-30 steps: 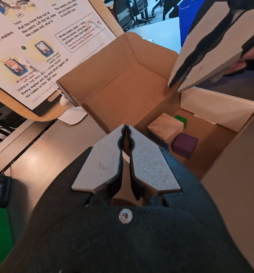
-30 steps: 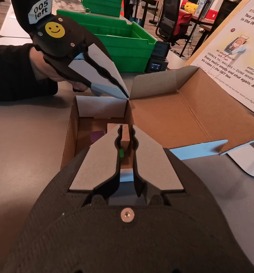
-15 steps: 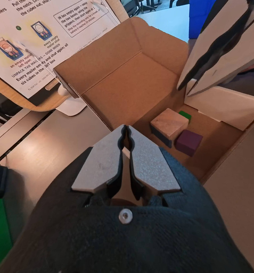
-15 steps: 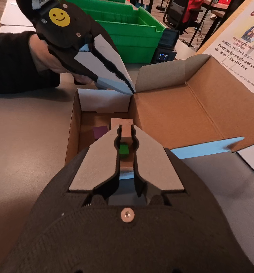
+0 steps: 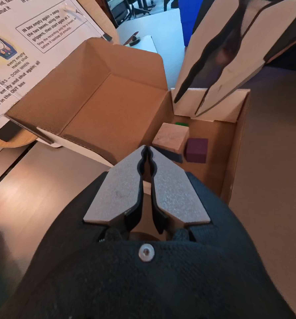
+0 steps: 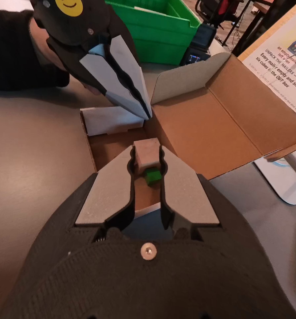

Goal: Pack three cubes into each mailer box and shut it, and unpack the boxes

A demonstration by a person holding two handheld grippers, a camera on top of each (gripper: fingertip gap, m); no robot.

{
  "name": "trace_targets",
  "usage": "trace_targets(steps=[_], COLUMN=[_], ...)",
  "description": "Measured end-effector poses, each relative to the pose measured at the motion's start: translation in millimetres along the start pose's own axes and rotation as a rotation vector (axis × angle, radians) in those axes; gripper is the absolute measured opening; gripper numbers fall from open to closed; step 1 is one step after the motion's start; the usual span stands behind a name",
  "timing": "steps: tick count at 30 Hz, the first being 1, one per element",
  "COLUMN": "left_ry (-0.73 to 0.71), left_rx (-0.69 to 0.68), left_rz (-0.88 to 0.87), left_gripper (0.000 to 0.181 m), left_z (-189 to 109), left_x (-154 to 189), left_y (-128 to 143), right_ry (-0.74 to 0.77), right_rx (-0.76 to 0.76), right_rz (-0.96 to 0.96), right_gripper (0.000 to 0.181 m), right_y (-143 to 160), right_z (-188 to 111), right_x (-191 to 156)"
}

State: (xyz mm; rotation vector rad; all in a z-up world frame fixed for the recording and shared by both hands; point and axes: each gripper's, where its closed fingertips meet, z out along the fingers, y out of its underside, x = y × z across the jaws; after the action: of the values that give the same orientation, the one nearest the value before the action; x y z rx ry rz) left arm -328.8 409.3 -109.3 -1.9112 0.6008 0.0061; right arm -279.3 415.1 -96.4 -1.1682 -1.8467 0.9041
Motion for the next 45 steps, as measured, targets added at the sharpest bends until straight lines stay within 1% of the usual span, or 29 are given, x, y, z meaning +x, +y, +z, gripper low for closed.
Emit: trace_targets(steps=[1, 4, 6, 7, 9, 10, 11, 13, 17, 18, 19, 20, 21, 22, 25, 27, 29, 32, 34, 36, 38, 41, 43, 45], left_ry=[-0.002, -0.015, -0.015, -0.008, 0.024, 0.055, 0.091, 0.123, 0.214, 0.270, 0.352, 0.415, 0.440, 0.437, 0.452, 0.430, 0.393, 0.408, 0.391, 0.340, 0.322, 0.339, 0.346, 0.334], left_rx=[-0.001, -0.023, -0.039, -0.047, -0.044, -0.038, -0.037, -0.042, -0.086, -0.085, -0.082, -0.084, -0.089, -0.096, -0.052, -0.044, -0.040, -0.046, -0.067, -0.072, -0.062, -0.068, -0.069, -0.078], left_rz=[0.005, 0.006, 0.017, 0.030, 0.048, 0.041, 0.032, 0.020, 0.035, 0.023, 0.009, 0.006, 0.017, 0.030, 0.005, 0.035, 0.063, 0.068, 0.092, 0.115, 0.111, 0.087, 0.079, 0.067], left_gripper=[0.000, 0.000, 0.000, 0.000, 0.008, 0.009, 0.011, 0.014, 0.012, 0.004, 0.000, 0.000, 0.000, 0.000, 0.000, 0.000, 0.006, 0.011, 0.013, 0.013, 0.013, 0.011, 0.001, 0.000], left_z=[0, 2, 2, 1, -2, -4, -7, -11, -20, -24, -29, -32, -32, -27, -15, -9, -6, -13, -23, -33, -39, -36, -30, -22], left_x=[0, -4, -4, -3, 3, 7, 12, 16, 26, 35, 48, 59, 66, 70, 84, 89, 88, 86, 77, 62, 54, 55, 59, 61], left_y=[1, 6, 10, 11, 9, 8, 7, 8, 18, 18, 18, 18, 18, 19, 6, 0, -3, -2, 3, 7, 8, 11, 12, 13], right_ry=[0.001, -0.011, -0.014, -0.018, -0.008, 0.001, -0.003, -0.024, -0.016, -0.016, -0.016, -0.015, -0.012, -0.005, 0.012, 0.028, 0.038, 0.058, 0.066, 0.049, 0.043, 0.073, 0.079, 0.051], right_rx=[-0.014, -0.056, -0.072, -0.081, -0.080, -0.058, -0.026, 0.025, 0.025, 0.020, 0.015, 0.006, -0.005, -0.018, -0.043, -0.059, -0.079, -0.099, -0.081, -0.069, -0.093, -0.140, -0.158, -0.188], right_rz=[-0.007, 0.012, 0.073, 0.110, 0.184, 0.216, 0.241, 0.276, 0.299, 0.312, 0.328, 0.345, 0.359, 0.367, 0.353, 0.329, 0.303, 0.318, 0.334, 0.345, 0.338, 0.308, 0.279, 0.235], right_gripper=[0.026, 0.027, 0.030, 0.038, 0.062, 0.068, 0.071, 0.071, 0.074, 0.074, 0.074, 0.073, 0.072, 0.071, 0.068, 0.061, 0.056, 0.057, 0.057, 0.057, 0.059, 0.061, 0.054, 0.047], right_y=[2, 8, 11, 12, 12, 8, 3, -6, -6, -5, -4, -2, 0, 3, 6, 7, 8, 6, -1, -6, -2, 7, 10, 16], right_z=[0, 1, 1, 1, 0, -1, -2, -6, -9, -8, -8, -7, -6, -6, -6, -6, -7, -6, -5, -3, 0, 2, 0, -1], right_x=[-1, -2, 2, 3, 9, 12, 13, 12, 15, 15, 16, 17, 17, 19, 20, 20, 18, 15, 12, 6, 2, 6, 8, 5])
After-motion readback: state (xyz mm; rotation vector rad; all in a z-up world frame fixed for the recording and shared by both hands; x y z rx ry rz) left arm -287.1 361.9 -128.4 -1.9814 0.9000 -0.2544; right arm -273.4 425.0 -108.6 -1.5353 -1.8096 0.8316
